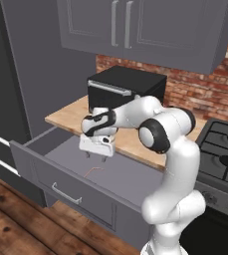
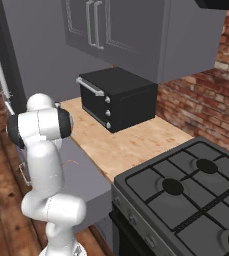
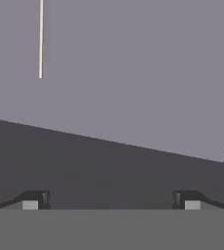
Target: Take a straw from the drawer in front and place it inside the glass cup on the dining counter.
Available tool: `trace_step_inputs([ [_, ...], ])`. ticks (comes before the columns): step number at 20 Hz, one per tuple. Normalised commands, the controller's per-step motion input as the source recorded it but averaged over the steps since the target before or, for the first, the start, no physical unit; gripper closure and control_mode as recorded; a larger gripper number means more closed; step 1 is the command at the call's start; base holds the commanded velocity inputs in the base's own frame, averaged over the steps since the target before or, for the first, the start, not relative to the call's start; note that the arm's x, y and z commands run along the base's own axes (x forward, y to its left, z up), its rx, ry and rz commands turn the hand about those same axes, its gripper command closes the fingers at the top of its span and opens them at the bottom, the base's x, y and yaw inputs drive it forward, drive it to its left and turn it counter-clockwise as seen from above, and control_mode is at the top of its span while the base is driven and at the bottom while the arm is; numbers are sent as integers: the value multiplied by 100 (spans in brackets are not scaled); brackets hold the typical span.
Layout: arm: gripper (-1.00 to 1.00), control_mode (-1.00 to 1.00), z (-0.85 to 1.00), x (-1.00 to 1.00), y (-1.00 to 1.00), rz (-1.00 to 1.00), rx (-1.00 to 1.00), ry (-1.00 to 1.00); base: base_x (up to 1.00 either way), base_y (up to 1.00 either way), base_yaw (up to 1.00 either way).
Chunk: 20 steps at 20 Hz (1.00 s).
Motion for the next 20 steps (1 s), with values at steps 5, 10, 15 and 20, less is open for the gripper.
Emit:
trace_step_inputs([
  [5,-100,-100,-84,35,0,-25,-10,2,0,0,0],
  [10,-100,-100,-67,39,0,-6,-7,-8,0,0,0],
  [15,-100,-100,-33,60,0,2,-5,-12,0,0,0],
  [20,-100,-100,-44,56,0,15,-1,-5,0,0,0],
])
